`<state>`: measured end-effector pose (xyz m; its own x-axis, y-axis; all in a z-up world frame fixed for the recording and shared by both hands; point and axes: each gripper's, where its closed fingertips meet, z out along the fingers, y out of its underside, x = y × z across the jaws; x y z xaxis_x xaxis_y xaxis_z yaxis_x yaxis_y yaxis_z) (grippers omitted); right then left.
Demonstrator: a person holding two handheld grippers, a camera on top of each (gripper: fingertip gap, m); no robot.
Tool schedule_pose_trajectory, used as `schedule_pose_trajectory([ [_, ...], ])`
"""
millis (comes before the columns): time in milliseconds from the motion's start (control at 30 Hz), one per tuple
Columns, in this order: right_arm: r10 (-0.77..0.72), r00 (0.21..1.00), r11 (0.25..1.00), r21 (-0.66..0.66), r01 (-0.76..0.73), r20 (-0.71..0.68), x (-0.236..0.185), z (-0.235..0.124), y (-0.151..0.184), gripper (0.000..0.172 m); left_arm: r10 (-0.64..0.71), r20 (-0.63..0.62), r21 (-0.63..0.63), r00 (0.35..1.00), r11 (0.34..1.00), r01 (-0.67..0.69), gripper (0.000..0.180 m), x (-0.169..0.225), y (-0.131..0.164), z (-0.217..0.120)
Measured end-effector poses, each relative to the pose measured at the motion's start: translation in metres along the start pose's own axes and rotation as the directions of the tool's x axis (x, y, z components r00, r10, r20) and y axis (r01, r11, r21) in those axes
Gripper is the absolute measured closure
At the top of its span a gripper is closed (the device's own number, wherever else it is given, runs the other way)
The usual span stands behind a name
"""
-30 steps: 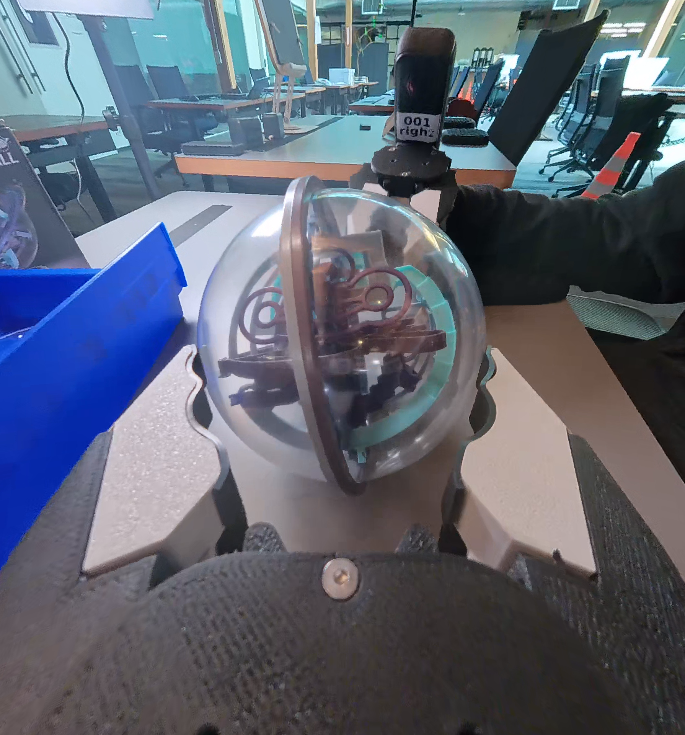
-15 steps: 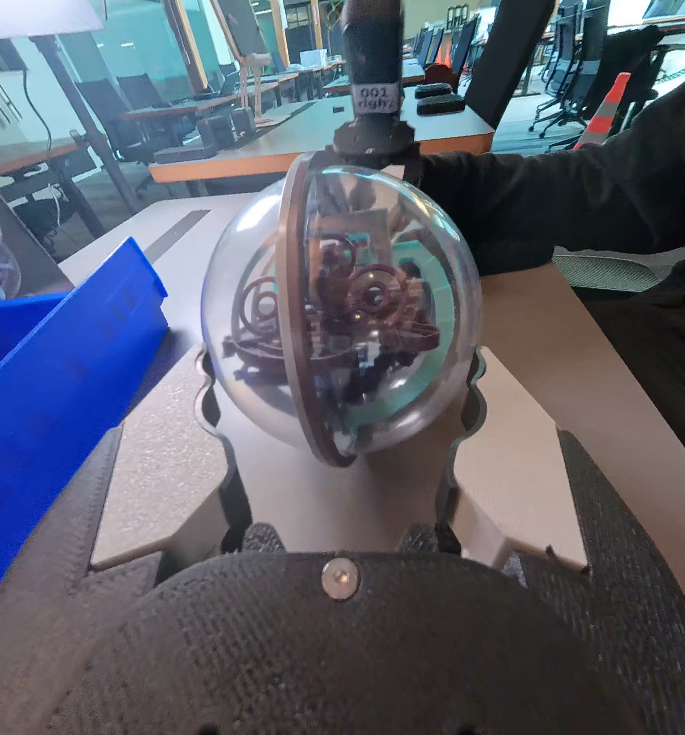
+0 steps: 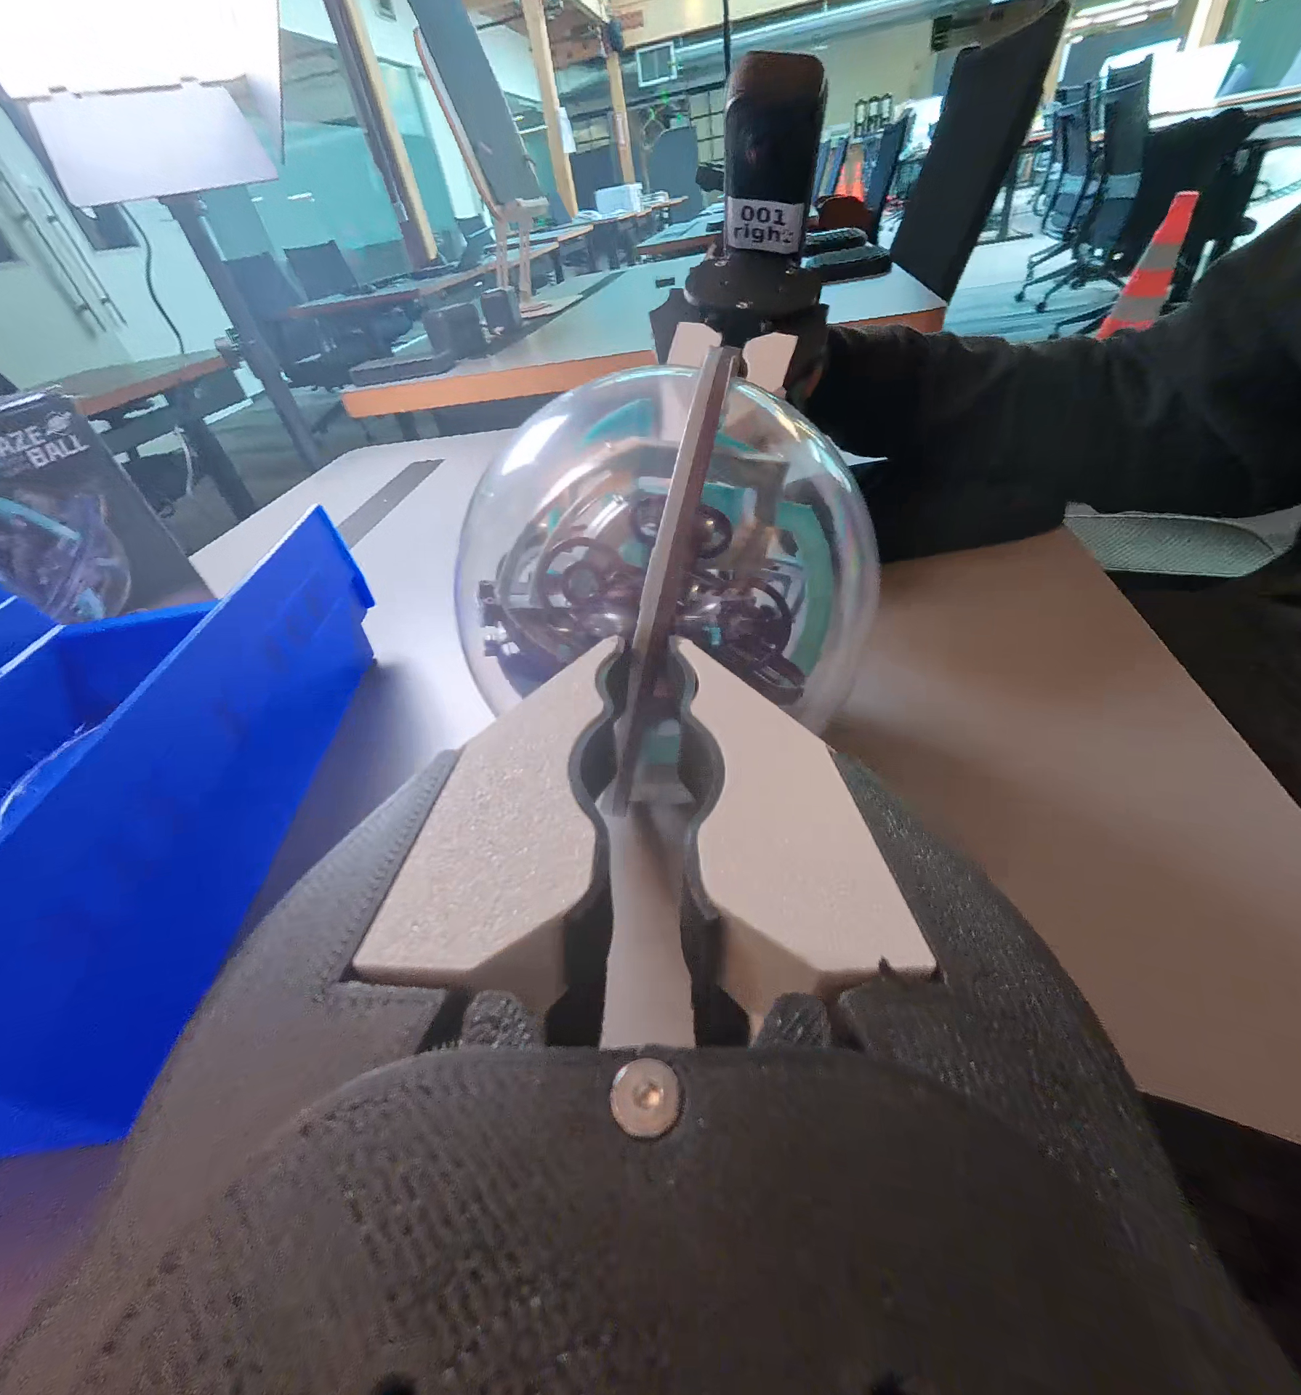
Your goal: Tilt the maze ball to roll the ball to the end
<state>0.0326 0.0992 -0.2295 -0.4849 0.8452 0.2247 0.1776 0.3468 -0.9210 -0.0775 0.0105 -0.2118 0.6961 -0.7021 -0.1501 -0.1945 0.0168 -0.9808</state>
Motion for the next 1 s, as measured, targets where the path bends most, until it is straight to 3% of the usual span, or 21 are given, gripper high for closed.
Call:
schedule_pose_trajectory([
  [267,-0.054,0.996,0.998,0.02,0.056,-0.073,0.005,-0.005,-0.009,0.166,0.081,0.087,0.018,0.993,0.996,-0.083,0.174,-0.008,-0.009,0.001],
  [467,-0.224,0.95,0.965,0.089,0.248,-0.218,0.015,-0.031,-0.075,0.166,0.224,0.201,0.128,0.954,0.959,-0.252,0.174,-0.006,-0.057,-0.005],
  [800,-0.624,0.717,0.769,-0.081,0.634,-0.31,0.015,-0.078,-0.235,0.167,0.412,0.387,0.293,0.825,0.793,-0.534,0.174,-0.012,-0.197,-0.035],
  [1000,-0.78,0.512,0.598,-0.188,0.779,-0.36,-0.024,-0.098,-0.287,0.166,0.421,0.429,0.412,0.8,0.697,-0.587,0.174,0.005,-0.247,-0.046],
])
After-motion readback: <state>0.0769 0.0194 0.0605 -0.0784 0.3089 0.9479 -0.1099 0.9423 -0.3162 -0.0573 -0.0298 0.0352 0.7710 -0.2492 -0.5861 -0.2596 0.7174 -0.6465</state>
